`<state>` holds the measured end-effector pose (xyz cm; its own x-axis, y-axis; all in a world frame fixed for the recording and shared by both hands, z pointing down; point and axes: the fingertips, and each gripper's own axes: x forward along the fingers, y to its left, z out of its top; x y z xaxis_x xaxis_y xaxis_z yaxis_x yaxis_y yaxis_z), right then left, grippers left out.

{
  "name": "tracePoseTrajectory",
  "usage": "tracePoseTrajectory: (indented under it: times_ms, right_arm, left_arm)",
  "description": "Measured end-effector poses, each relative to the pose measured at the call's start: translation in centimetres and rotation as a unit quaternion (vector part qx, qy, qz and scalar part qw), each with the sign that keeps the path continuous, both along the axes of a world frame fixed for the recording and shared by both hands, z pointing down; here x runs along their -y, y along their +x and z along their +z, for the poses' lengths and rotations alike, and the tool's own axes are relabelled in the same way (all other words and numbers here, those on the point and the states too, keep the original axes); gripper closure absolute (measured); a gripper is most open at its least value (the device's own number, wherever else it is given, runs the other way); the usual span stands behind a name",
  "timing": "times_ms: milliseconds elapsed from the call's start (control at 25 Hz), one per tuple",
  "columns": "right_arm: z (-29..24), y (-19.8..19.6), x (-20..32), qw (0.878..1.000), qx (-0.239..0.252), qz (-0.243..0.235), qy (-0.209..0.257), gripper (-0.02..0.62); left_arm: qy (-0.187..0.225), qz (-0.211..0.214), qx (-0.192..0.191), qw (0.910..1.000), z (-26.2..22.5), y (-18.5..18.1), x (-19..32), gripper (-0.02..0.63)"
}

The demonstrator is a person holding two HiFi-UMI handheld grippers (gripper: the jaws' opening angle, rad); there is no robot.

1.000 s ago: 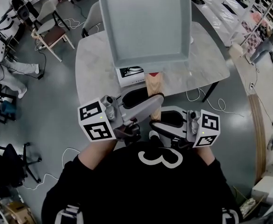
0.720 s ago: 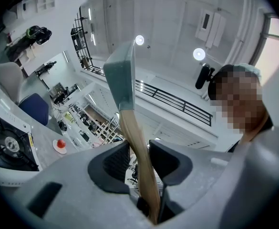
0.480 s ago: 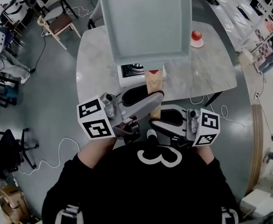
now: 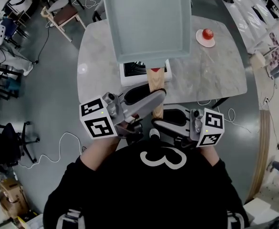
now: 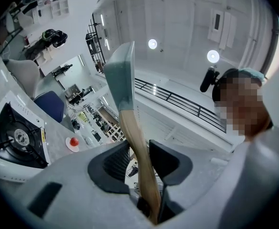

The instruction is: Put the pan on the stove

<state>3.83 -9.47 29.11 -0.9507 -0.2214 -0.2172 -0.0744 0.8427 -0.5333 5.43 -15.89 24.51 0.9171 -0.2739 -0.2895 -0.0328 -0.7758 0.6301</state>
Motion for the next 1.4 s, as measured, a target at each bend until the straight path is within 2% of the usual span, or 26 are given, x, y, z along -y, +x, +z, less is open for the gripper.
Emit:
tracePoseTrajectory:
  times_ms: [680, 1400]
  right_arm:
    - [3.1, 1.9, 4.6, 0.998, -0.003, -0.029, -0.059, 0.499]
    - [6.0, 1.8, 5.4, 0.992, -0.005, -0.049, -0.120, 0.499]
  left_arm:
    - [-0.061, -0.043, 0.010, 0.9971, 4.0, 1.6, 5.3, 0.469]
    - [-0.115, -0.060, 0.000, 0.9916, 7.6, 1.2, 6.3, 0.463]
